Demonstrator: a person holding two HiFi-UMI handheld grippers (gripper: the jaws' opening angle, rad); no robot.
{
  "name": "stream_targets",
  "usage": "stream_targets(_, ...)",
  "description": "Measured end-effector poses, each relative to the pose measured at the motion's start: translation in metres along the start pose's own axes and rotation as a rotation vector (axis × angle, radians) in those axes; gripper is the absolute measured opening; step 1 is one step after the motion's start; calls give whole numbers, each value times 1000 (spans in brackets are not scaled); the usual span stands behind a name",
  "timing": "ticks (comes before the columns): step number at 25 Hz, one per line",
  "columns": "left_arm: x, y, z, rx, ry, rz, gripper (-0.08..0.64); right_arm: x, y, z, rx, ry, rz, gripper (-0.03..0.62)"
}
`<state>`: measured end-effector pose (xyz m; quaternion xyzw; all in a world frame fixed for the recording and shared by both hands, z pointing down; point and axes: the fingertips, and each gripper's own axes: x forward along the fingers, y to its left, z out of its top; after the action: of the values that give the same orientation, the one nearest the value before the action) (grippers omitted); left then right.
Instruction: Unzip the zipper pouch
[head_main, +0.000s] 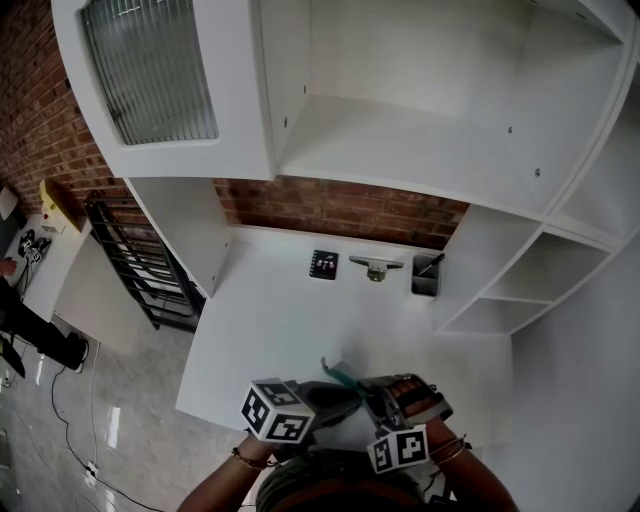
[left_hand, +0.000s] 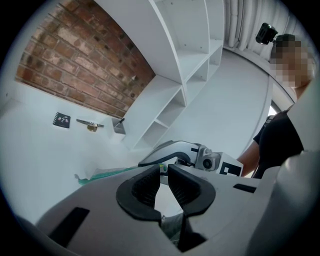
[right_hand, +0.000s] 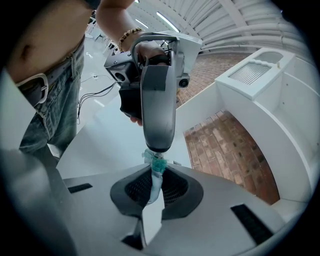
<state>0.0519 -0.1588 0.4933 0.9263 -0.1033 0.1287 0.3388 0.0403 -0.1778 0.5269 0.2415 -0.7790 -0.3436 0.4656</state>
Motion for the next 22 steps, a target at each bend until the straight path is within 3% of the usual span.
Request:
stream_targets(6, 0, 7, -2, 6, 10, 47, 23, 3, 1, 0, -26, 9, 3, 11)
stream_targets(10, 2, 6, -9, 54, 59, 87, 28, 4, 6, -2, -47, 35, 20, 11)
stream_targets(11, 3, 5, -12, 74, 83, 99, 60, 5, 7, -4, -47, 50, 25, 11)
stream_targets(13, 6, 2, -19, 119, 139, 125, 274, 7, 7, -8, -59, 88, 34, 11)
stream_targets(14, 8, 1, -23, 135, 155, 135, 291, 8, 8, -10, -71, 103, 37, 11)
stream_targets(19, 14, 7, -22, 91, 111, 177, 271, 9, 13, -8, -140, 128, 49, 11)
stream_targets(22, 9, 17, -18, 53, 75, 207, 160, 7, 14, -7, -142, 119, 57, 10)
